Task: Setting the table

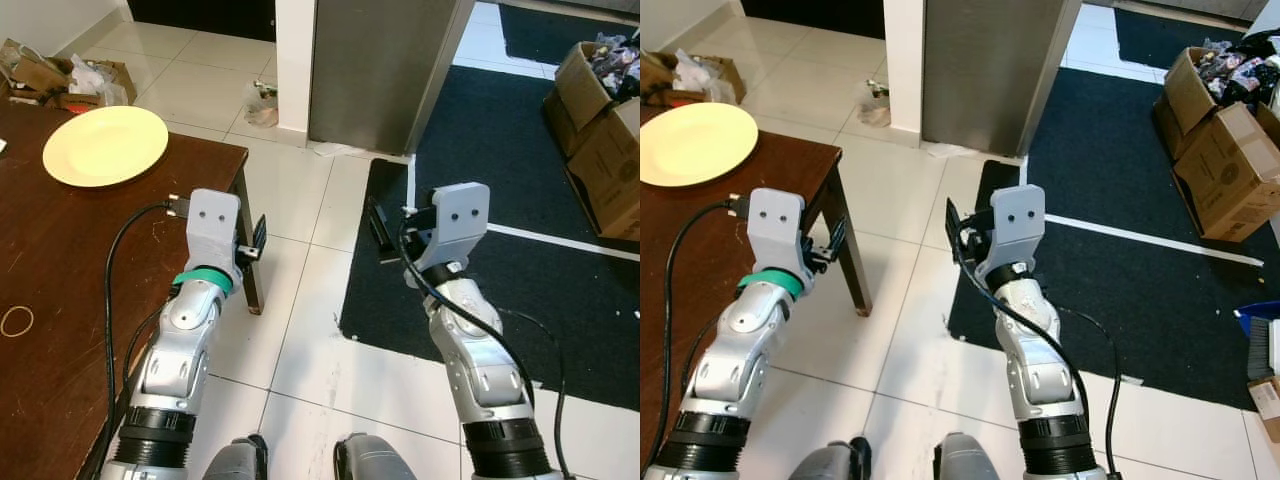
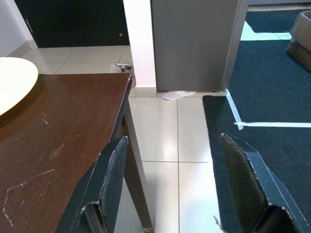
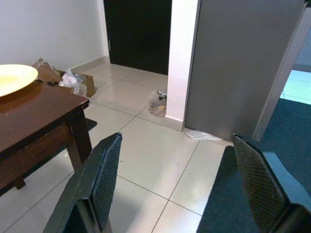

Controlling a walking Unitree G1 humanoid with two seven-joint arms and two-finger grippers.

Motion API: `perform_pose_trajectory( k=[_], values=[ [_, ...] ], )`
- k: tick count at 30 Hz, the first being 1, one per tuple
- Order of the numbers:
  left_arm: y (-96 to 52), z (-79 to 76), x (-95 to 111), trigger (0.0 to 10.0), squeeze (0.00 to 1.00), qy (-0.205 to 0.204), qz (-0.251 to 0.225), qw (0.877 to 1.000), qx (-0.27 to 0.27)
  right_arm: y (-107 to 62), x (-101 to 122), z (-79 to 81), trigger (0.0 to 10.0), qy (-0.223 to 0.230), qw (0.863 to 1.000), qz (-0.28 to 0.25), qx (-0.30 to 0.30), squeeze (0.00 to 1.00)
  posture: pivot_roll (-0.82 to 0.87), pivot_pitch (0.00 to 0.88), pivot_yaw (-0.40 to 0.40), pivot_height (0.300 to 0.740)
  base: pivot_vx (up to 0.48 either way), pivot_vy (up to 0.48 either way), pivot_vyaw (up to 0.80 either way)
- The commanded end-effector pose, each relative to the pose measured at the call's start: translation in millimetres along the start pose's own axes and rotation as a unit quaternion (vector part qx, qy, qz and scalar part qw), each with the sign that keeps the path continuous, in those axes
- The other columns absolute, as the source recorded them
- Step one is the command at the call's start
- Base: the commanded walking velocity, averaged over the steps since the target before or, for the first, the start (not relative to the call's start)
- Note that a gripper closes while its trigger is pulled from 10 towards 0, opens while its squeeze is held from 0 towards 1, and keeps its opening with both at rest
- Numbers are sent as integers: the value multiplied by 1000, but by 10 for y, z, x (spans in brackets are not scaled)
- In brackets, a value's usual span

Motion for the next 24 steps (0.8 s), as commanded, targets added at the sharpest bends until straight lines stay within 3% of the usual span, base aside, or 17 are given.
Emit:
perform_pose_trajectory(
  k=[1,21,24],
  values=[
    [-23,-4,-34,10000,0,-2,8,1000,0,-29,-71,-11,10000,-2,1000,12,-2,0,-175,0,34,740,0,0,0],
    [-39,20,-80,10000,0,0,15,1000,1,-51,-170,-10,10000,-6,1000,28,0,0,-176,0,34,740,0,0,0],
    [-101,209,-334,10000,0,3,57,998,38,-157,-517,-23,10000,-11,996,88,-4,0,-171,0,32,740,0,0,0]
  ],
)
Point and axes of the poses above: a point about 5 cm out from each wrist's last joint towards the gripper, its own y axis pointing out of the wrist towards the gripper, its own x axis along the axis of the wrist's last joint, z = x × y, the point moved 1 cm from there along y, pointing out of the wrist towards the gripper, and after that the axes turned 13 degrees about -y, right-handed, at the moved point
